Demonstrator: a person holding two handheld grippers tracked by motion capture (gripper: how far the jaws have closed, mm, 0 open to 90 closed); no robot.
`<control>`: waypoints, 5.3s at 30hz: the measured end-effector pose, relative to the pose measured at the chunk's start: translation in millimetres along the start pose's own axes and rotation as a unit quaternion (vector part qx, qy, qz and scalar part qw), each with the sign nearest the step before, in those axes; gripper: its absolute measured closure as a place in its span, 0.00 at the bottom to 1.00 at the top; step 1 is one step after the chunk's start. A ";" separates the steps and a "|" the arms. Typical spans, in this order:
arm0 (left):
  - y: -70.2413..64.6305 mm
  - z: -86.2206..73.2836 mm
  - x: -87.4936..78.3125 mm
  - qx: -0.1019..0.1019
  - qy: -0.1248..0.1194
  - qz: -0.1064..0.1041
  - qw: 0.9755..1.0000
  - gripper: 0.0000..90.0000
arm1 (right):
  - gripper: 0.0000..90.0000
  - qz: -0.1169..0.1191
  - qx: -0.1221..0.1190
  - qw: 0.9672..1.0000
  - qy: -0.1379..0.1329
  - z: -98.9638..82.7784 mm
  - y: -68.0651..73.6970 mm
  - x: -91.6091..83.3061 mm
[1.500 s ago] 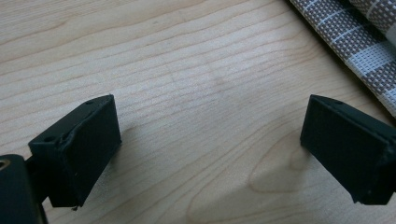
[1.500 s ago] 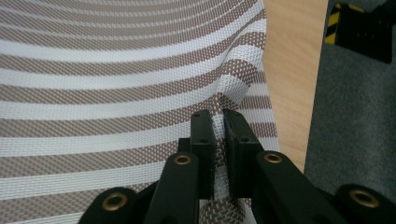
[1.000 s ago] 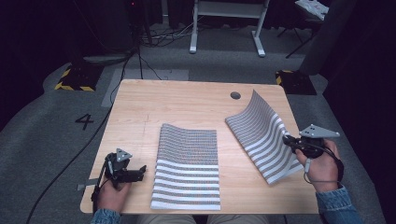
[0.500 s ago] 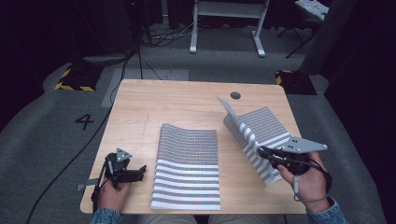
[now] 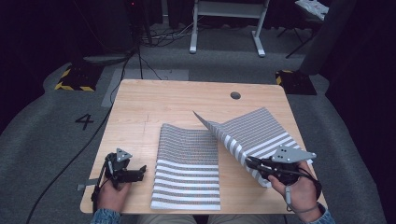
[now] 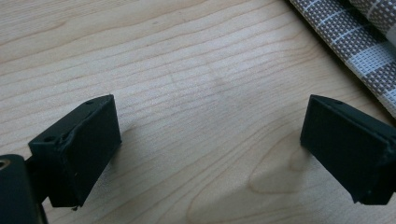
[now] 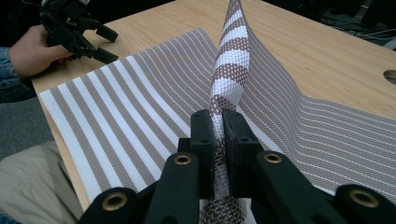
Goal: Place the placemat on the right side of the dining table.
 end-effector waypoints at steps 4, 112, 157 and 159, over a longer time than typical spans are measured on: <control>-0.1 0.0 0.1 -0.001 0.000 -0.001 1.000 0.06 | 0.93 0.014 0.002 1.000 0.003 -3.0 5.7 2.6; -0.4 -0.3 -0.3 -0.003 0.001 0.002 1.000 0.05 | 0.94 -0.255 -0.012 0.967 0.015 30.1 -178.1 -20.8; -0.2 0.5 0.4 -0.005 -0.002 0.008 1.000 0.05 | 0.39 -0.017 0.015 0.999 0.033 15.8 -42.1 87.5; -0.1 0.5 0.4 -0.005 -0.001 0.007 1.000 0.05 | 0.39 -0.007 0.013 0.999 0.045 12.0 -34.2 94.7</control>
Point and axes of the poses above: each handheld gripper's, and its own axes: x roughly forward along the jaws, z roughly out of its top, y roughly to its left, the point moved 1 cm from there along x, roughly forward along the jaws, and after that the axes turned 4 degrees about x, right-handed, at the moved point
